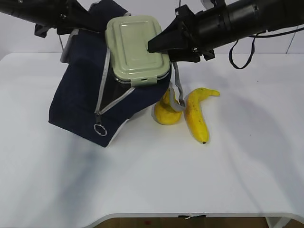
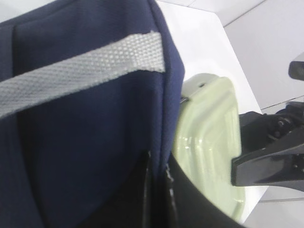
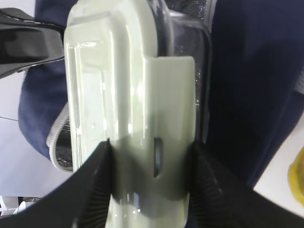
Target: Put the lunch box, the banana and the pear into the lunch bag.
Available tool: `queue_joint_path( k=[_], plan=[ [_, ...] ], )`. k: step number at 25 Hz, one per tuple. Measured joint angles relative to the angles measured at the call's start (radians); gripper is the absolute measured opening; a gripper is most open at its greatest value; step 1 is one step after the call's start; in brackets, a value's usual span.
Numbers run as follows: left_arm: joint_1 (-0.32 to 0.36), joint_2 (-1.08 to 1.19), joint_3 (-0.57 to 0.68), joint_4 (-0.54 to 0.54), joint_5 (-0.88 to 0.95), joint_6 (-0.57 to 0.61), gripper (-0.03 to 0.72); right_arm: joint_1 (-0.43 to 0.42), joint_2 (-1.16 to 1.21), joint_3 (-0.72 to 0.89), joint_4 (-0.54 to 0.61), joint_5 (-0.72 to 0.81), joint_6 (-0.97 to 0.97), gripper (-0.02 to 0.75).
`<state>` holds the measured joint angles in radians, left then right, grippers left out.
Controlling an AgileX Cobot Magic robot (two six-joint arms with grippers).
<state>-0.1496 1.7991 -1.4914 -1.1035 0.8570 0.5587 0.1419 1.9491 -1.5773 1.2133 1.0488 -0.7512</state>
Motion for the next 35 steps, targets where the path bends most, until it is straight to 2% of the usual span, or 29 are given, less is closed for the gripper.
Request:
queue_joint_path(
  k=[14,22,35],
  plan=[
    [0.0,0.0,0.0,-0.033,0.018,0.037,-0.006,0.025,0.008,0.0,-0.072,-0.082,0.006,0.345],
    [0.0,0.0,0.0,-0.043,0.041,0.058,-0.006,0.054,0.047,-0.002,-0.076,-0.098,0.006,0.345],
    [0.0,0.026,0.0,-0.054,0.048,0.063,-0.006,0.055,0.052,-0.002,-0.077,-0.128,0.009,0.345]
  ],
)
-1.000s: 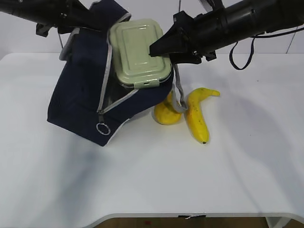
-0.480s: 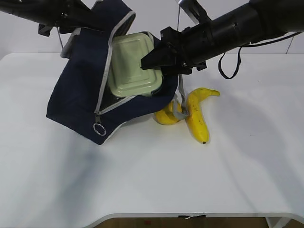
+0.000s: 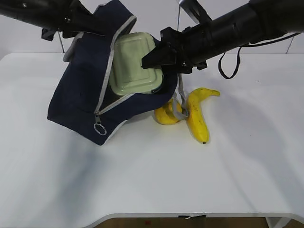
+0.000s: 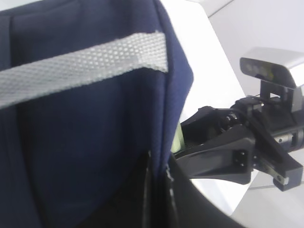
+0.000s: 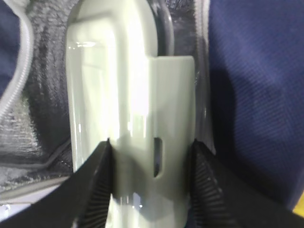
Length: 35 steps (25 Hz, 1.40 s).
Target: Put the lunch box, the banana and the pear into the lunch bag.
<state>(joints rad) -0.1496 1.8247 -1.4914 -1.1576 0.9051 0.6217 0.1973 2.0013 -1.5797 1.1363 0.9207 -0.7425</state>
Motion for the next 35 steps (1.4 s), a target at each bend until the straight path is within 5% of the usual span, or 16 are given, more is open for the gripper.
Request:
queue_joint_path(
  k=[35],
  plan=[
    [0.053,0.075,0.0,-0.009,-0.008,0.008,-0.007,0.094,0.236,-0.141,-0.01,-0.11,-0.008,0.345]
  ],
)
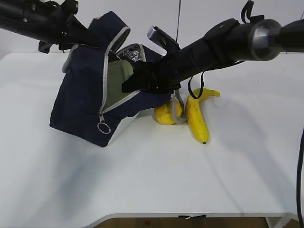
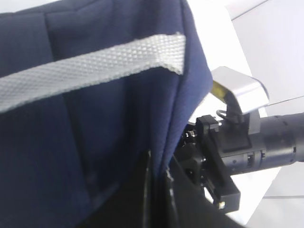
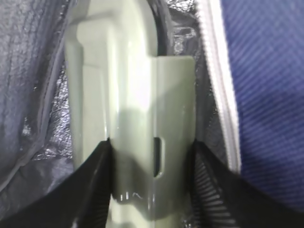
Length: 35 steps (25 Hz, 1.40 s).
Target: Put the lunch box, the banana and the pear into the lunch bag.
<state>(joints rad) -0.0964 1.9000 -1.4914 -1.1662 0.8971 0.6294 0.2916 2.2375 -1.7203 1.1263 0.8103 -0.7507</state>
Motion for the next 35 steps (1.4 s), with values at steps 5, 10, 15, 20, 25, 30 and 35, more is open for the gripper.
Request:
queue_joint_path(
  k=[5,10,15,20,25,30,35],
  plan=[
    [0.0,0.012,0.0,0.0,0.0,0.0,-0.008,0.003,0.004,-0.002,-0.004,-0.007,0.004,0.345],
    [0.0,0.013,0.0,0.0,0.0,0.0,-0.008,0.003,0.016,-0.011,-0.006,-0.012,0.004,0.345],
    [0.0,0.013,0.0,0.0,0.0,0.0,-0.008,0.005,0.022,-0.014,-0.019,-0.012,0.011,0.345],
    [0.0,0.013,0.0,0.0,0.0,0.0,-0.008,0.005,0.022,-0.014,-0.025,-0.012,0.013,0.345],
    [0.0,0.013,0.0,0.0,0.0,0.0,-0.008,0.005,0.022,-0.014,-0.027,-0.008,0.015,0.358],
    [0.0,0.013,0.0,0.0,0.0,0.0,-0.008,0.005,0.022,-0.017,-0.027,0.007,0.013,0.401],
    [0.0,0.013,0.0,0.0,0.0,0.002,-0.008,0.005,0.022,-0.02,-0.025,0.026,-0.002,0.43]
  ],
)
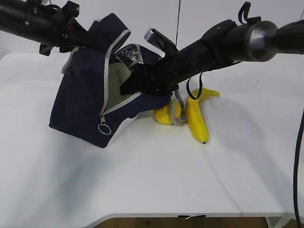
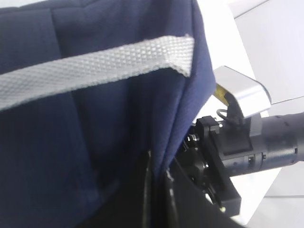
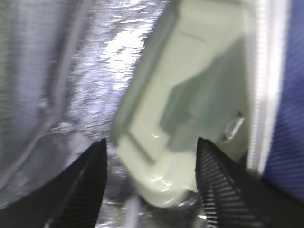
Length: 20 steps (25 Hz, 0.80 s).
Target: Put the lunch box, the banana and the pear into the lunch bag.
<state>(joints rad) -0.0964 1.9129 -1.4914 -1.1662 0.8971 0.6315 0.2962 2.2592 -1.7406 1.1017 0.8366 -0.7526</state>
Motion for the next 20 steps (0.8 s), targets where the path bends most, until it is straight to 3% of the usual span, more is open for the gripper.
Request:
queue_joint_path(
  k=[9,20],
  plan=[
    [0.0,0.0,0.0,0.0,0.003,0.002,-0.008,0.0,0.023,-0.084,-0.004,0.118,0.006,0.481],
    [0.0,0.0,0.0,0.0,0.012,0.008,-0.008,-0.082,0.016,-0.236,-0.082,0.239,0.087,0.457]
  ],
)
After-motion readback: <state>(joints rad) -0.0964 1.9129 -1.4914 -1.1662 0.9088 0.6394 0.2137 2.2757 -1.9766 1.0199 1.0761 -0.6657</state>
